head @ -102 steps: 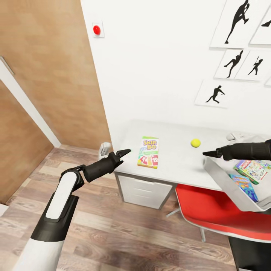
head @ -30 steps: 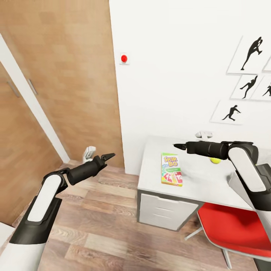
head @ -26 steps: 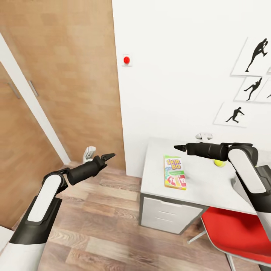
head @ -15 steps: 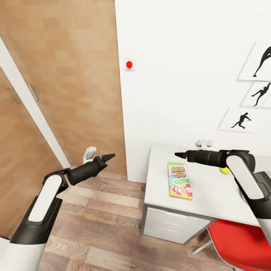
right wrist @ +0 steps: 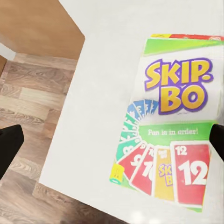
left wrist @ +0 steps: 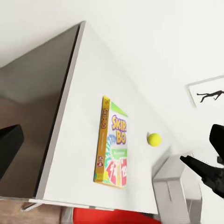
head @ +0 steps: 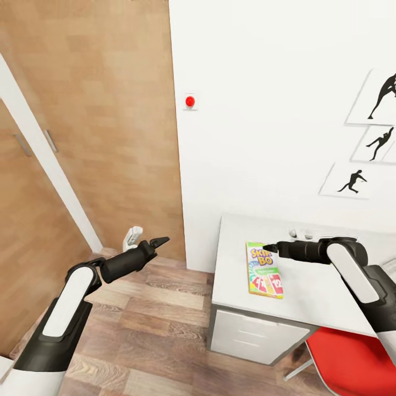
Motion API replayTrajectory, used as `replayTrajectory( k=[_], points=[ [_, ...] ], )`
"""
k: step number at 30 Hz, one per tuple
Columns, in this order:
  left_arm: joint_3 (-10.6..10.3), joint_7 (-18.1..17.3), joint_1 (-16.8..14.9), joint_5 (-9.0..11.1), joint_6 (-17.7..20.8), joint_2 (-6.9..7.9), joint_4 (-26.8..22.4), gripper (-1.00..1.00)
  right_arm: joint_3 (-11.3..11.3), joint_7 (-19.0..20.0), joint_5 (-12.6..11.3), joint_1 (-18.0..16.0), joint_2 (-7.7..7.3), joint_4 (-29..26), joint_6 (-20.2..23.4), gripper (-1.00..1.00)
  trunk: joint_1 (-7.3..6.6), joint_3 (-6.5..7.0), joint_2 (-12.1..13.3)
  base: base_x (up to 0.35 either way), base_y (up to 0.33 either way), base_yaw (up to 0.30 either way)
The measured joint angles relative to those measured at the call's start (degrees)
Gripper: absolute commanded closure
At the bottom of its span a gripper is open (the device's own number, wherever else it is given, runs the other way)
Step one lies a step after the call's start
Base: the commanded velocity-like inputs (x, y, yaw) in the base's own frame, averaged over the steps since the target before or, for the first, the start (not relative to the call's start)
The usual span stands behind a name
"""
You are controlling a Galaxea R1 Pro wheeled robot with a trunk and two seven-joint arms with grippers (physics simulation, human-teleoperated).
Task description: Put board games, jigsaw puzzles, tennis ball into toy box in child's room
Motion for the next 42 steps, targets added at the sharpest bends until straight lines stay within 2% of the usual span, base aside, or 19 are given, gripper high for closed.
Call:
replayTrajectory(
  k=[3, 8, 11, 13, 19, 30, 42],
  points=[
    [-0.04, 0.03, 1.6, -0.03, -0.1, -0.04, 0.1, -1.0, -0.01, -0.15, 0.05, 0.66, -0.16, 3.03, 0.0, -1.0, 0.0, 0.28, 0.0, 0.008, 0.002, 0.0],
    [0.02, -0.19, 5.71, -0.16, -0.19, 0.02, 0.21, -1.0, -0.03, -0.1, 0.05, 1.33, -0.31, 4.6, 0.01, -1.0, 0.0, 0.74, 0.0, 0.005, 0.001, 0.0],
    [0.08, -0.26, 6.83, -0.11, -0.24, 0.04, 0.22, -1.0, -0.04, -0.08, 0.03, 1.81, -0.49, 4.9, -0.28, -1.0, 0.0, 1.02, 0.0, 0.003, 0.001, 0.0],
    [0.22, -0.37, 8.71, -0.13, -0.27, 0.09, 0.2, -1.0, -0.08, 0.02, 0.09, 2.91, -1.15, 5.3, -0.96, -1.0, 0.0, 1.17, 0.0, 0.002, 0.001, 0.0],
    [0.28, -0.47, 11.02, -0.15, -0.33, 0.07, 0.23, -1.0, -0.15, 0.3, -0.06, 4.43, -2.54, 4.97, -2.01, -1.0, 0.0, 1.49, 0.0, 0.001, 0.0, 0.0],
    [0.23, -0.51, 12.31, -0.57, -0.37, 0.28, 0.34, -1.0, -0.18, 0.5, -0.1, 5.54, -3.34, 3.46, -2.68, -1.0, -0.02, 1.67, 0.0, 0.059, 0.0, 0.0],
    [0.09, -0.58, 12.68, -2.26, -0.37, 0.27, 0.37, -1.0, -0.2, 0.23, -0.09, 5.79, -3.42, 3.56, -2.89, -1.0, -0.03, 1.74, -0.01, 0.265, 0.0, -0.032]
  ],
)
